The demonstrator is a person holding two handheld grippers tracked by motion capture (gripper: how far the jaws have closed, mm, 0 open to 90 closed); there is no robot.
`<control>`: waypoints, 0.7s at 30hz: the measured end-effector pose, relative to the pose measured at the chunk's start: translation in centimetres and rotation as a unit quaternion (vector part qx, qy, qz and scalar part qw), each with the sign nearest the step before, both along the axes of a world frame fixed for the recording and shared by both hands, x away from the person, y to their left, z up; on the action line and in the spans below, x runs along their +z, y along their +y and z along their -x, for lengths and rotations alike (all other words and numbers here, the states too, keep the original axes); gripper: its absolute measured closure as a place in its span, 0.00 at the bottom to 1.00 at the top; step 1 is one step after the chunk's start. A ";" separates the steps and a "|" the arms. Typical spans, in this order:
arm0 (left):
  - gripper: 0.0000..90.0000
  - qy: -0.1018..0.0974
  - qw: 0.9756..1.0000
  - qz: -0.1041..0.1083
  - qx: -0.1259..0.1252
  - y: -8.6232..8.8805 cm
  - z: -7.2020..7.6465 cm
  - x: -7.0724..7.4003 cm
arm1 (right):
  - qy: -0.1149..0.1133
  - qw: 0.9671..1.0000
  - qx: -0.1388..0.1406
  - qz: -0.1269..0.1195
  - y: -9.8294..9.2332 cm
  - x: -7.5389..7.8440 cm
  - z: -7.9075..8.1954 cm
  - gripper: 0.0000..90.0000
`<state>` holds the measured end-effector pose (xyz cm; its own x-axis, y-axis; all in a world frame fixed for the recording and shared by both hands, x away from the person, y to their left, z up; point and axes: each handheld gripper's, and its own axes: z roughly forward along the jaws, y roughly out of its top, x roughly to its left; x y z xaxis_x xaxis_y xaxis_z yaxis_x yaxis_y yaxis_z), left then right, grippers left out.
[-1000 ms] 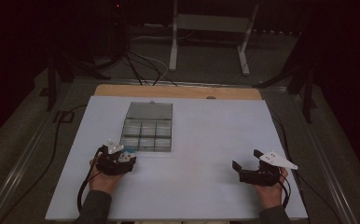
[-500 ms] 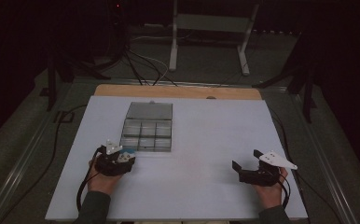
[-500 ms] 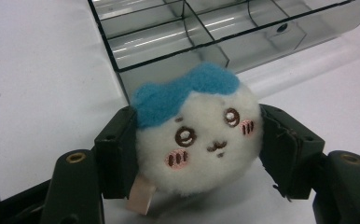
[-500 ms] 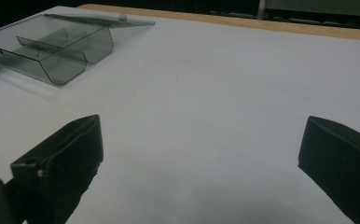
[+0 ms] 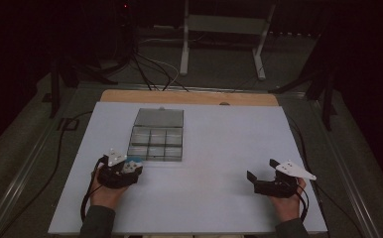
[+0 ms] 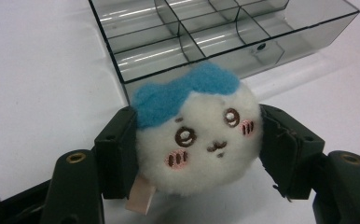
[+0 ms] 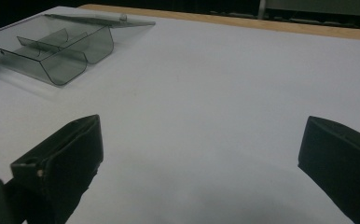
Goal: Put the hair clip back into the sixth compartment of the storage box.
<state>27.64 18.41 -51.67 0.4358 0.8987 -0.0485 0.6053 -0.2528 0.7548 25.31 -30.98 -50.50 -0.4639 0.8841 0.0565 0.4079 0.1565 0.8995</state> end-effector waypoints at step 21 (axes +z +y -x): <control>0.40 -0.016 1.000 0.006 -0.009 -0.6 -0.2 2.4 | 0.000 1.000 -0.001 -0.002 0.0 0.0 0.0 0.00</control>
<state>27.84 17.84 -49.24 0.4538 0.8899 -0.0458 0.5768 -0.2541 0.7763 25.34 -31.02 -50.51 -0.4619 0.8850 0.0589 0.4077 0.1528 0.9002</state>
